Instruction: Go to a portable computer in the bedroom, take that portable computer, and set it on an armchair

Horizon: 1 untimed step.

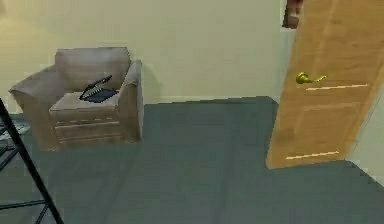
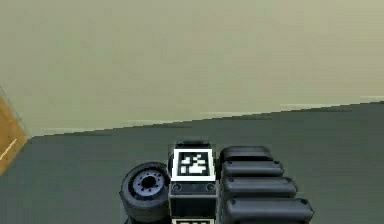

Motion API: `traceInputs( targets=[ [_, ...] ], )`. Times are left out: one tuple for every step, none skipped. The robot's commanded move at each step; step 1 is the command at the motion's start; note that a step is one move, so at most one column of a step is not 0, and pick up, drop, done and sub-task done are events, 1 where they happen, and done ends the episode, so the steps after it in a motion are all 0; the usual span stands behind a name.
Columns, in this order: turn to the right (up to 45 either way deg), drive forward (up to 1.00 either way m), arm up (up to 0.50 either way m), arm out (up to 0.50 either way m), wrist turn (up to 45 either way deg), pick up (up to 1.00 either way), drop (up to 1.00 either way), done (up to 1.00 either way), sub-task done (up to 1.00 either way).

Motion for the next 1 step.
traceInputs(
  targets=[
    [0.0, 1.0, 0.0, 0.0, 0.0, 0.0, 0.0, 0.0, 0.0]
  ],
)
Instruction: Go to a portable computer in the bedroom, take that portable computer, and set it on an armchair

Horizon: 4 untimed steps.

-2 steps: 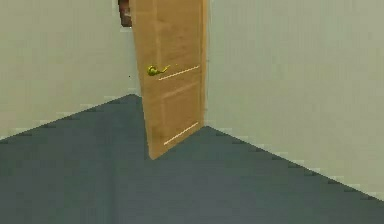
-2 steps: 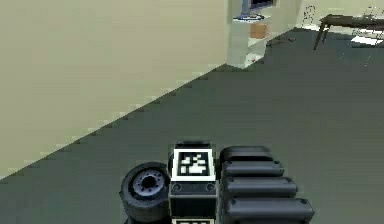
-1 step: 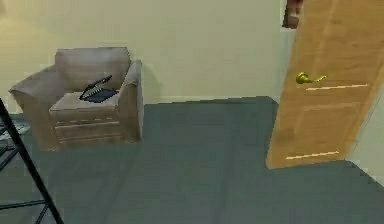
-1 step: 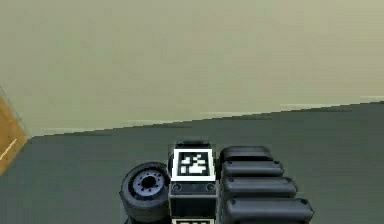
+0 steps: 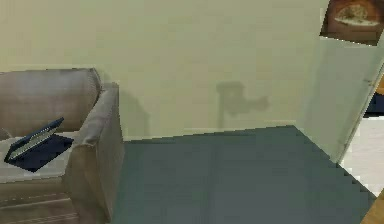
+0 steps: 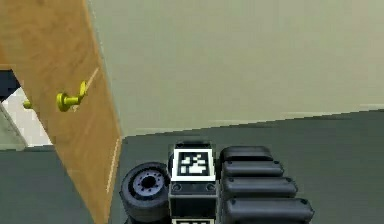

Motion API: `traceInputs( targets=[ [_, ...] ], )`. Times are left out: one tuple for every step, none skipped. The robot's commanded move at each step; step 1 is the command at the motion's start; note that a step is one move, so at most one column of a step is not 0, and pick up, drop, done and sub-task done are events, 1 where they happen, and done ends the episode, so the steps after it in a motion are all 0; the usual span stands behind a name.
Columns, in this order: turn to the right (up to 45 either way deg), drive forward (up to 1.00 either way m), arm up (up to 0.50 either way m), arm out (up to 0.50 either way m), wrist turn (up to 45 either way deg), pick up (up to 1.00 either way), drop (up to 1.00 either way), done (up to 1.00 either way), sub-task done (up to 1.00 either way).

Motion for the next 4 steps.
traceInputs(
  targets=[
    [-6.0, 0.0, 0.0, 0.0, 0.0, 0.0, 0.0, 0.0, 0.0],
    [0.0, 0.2, 0.0, 0.0, 0.0, 0.0, 0.0, 0.0, 0.0],
    [-45.0, 0.0, 0.0, 0.0, 0.0, 0.0, 0.0, 0.0, 0.0],
    [-12.0, 0.0, 0.0, 0.0, 0.0, 0.0, 0.0, 0.0, 0.0]
  ],
)
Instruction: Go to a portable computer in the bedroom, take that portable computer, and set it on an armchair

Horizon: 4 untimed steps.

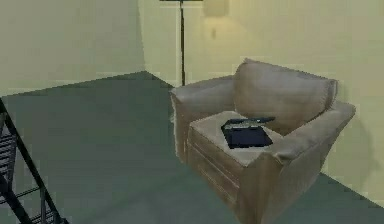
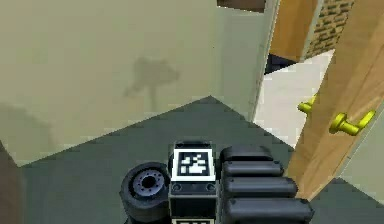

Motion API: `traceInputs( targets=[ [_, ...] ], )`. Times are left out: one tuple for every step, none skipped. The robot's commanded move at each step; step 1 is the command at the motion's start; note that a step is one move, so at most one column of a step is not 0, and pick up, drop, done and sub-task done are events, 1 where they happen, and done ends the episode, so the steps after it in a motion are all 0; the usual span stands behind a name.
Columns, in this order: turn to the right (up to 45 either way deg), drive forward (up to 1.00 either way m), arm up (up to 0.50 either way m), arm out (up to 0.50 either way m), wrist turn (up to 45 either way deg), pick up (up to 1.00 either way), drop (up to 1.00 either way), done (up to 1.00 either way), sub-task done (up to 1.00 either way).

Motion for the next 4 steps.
traceInputs(
  targets=[
    [0.0, 0.6, 0.0, 0.0, 0.0, 0.0, 0.0, 0.0, 0.0],
    [-45.0, 0.0, 0.0, 0.0, 0.0, 0.0, 0.0, 0.0, 0.0],
    [-15.0, 0.0, 0.0, 0.0, 0.0, 0.0, 0.0, 0.0, 0.0],
    [0.0, 0.0, 0.0, 0.34, 0.0, 0.0, 0.0, 0.0, 0.0]
  ],
)
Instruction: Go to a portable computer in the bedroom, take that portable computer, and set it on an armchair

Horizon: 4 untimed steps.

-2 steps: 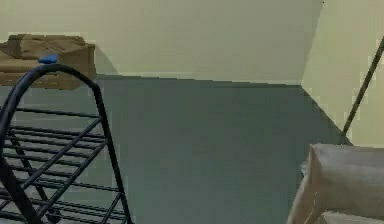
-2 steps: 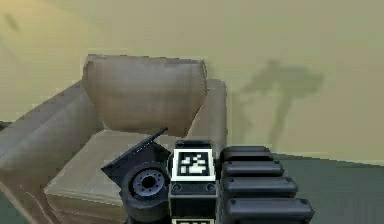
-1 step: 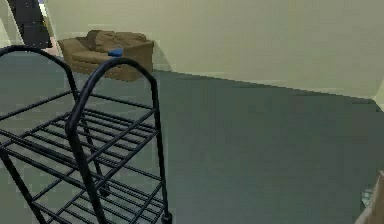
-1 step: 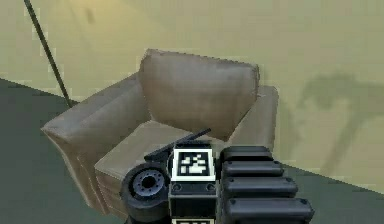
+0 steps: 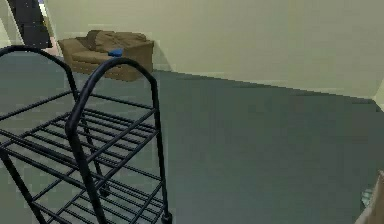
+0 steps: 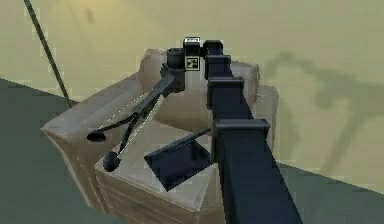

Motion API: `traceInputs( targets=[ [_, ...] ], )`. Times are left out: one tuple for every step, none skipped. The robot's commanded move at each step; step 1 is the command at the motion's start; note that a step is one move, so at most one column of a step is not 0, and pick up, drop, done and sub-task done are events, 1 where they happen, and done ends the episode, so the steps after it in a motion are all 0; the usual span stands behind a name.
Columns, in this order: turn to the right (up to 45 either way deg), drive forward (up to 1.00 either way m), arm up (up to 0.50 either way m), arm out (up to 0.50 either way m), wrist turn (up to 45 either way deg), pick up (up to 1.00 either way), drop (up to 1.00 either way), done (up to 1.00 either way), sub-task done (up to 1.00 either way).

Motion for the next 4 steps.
traceInputs(
  targets=[
    [0.0, 0.0, 0.0, 0.0, 45.0, 0.0, 0.0, 0.0, 0.0],
    [0.0, 0.0, 0.0, 0.0, 45.0, 0.0, 0.0, 0.0, 0.0],
    [0.0, 0.0, 0.0, 0.0, 9.0, 0.0, 0.0, 0.0, 0.0],
    [0.0, 0.0, -0.24, 0.0, 0.0, 0.0, 0.0, 0.0, 0.0]
  ],
)
